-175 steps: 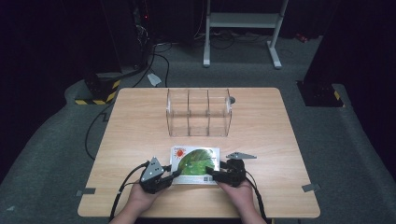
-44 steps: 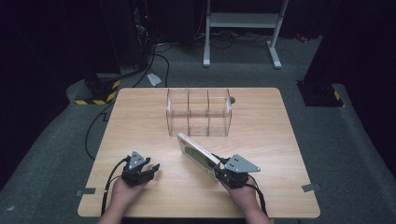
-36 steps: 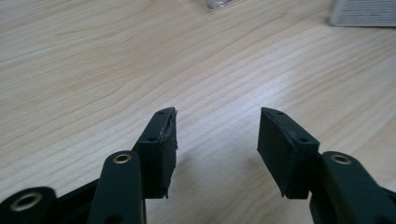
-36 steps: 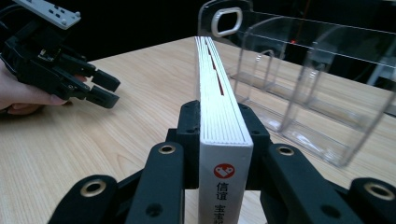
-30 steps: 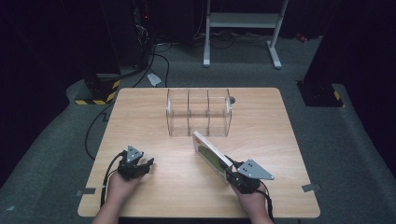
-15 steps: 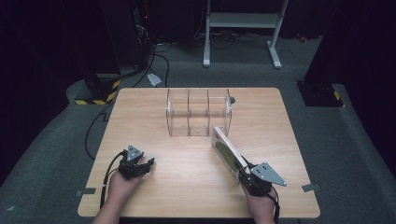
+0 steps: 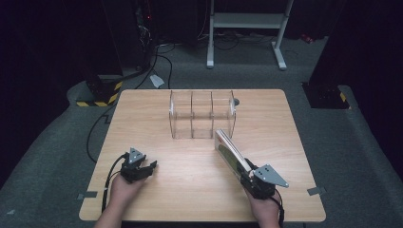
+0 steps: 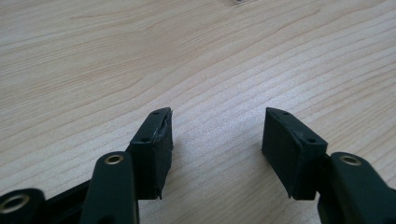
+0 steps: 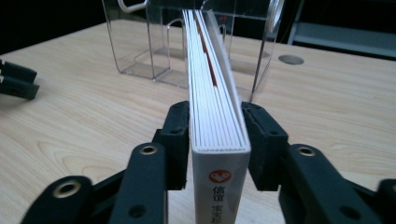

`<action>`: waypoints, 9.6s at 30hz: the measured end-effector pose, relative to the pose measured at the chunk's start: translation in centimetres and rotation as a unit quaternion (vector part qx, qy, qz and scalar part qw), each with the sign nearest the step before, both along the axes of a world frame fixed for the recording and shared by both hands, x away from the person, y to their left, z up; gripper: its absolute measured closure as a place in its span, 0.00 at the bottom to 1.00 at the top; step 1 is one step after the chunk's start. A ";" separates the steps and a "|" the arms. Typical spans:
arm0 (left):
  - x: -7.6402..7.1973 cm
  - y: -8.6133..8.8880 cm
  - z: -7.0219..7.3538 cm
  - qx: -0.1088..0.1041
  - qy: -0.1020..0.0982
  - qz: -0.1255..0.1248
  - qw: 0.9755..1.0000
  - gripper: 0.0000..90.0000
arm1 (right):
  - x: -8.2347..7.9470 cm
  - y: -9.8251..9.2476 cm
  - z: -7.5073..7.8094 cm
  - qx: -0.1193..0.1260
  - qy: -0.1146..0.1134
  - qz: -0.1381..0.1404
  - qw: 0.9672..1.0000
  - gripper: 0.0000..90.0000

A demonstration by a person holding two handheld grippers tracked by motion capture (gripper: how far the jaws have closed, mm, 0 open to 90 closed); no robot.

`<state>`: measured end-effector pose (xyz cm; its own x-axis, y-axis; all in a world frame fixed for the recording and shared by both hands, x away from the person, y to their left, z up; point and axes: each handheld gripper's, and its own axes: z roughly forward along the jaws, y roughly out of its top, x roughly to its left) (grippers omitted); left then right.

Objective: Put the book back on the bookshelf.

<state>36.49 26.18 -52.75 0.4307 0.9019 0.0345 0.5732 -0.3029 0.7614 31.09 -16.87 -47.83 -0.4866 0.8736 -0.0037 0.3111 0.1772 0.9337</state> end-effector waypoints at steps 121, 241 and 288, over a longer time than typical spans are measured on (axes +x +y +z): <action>0.1 -0.1 -0.1 -0.011 0.009 -0.001 1.000 0.39 | 14.2 7.6 3.1 -0.031 -0.014 -0.123 0.992 0.84; 0.0 -0.2 0.0 -0.011 0.012 -0.006 1.000 0.40 | 10.6 5.2 1.9 0.017 0.055 -0.114 0.992 0.79; 0.1 -0.1 0.0 -0.010 0.010 -0.009 1.000 0.40 | 11.4 5.7 2.1 0.025 0.050 -0.141 0.988 0.78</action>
<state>36.55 26.06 -52.80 0.4471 0.8944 0.0081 0.5826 -0.2981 0.7561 42.50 -11.12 -45.70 -0.2195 0.9725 0.0779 0.4324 0.0254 0.9013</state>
